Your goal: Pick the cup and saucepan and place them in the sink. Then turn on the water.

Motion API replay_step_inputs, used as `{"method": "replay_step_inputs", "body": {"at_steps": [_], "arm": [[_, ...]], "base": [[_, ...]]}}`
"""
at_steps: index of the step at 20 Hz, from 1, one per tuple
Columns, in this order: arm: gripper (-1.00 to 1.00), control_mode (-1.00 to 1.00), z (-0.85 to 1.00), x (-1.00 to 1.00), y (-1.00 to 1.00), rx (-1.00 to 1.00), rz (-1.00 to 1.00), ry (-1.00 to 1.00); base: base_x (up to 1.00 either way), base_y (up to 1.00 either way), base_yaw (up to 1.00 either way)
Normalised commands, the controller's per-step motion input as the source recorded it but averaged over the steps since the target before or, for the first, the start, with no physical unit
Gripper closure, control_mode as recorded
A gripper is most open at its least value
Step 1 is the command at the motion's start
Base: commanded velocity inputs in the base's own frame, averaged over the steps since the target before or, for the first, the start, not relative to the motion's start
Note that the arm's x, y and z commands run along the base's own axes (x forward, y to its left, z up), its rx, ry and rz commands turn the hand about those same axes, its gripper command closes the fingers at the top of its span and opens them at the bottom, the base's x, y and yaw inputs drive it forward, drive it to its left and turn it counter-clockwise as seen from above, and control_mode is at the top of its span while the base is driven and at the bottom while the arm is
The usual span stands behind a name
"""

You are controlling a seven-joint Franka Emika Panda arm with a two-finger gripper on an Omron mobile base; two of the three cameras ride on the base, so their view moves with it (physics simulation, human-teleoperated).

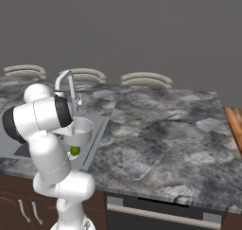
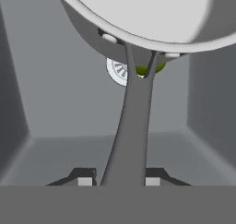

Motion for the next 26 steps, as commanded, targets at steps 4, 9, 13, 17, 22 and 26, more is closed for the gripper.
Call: {"method": "replay_step_inputs", "body": {"at_steps": [4, 9, 13, 17, 22, 26], "arm": [[1.0, -1.0, -0.28, 0.0, 0.0, 0.0, 0.0, 0.0], [1.0, -1.0, -0.1, 0.06, 0.0, 0.01, 0.0, 0.0], [1.0, -1.0, 0.0, 0.17, -0.03, 0.03, 0.0, 0.03], [1.0, -1.0, -0.01, 0.19, -0.06, 0.04, 0.0, 0.02], [1.0, -1.0, -0.01, 0.13, -0.06, 0.03, 0.0, 0.0], [1.0, -1.0, 0.0, 0.0, 0.0, 0.0, 0.0, 0.0]], "base": [[0.0, 0.0, 0.0], [0.0, 0.0, 0.0], [0.0, 0.0, 0.0], [0.0, 0.0, 0.0], [0.0, 0.0, 0.0], [0.0, 0.0, 0.0]]}}
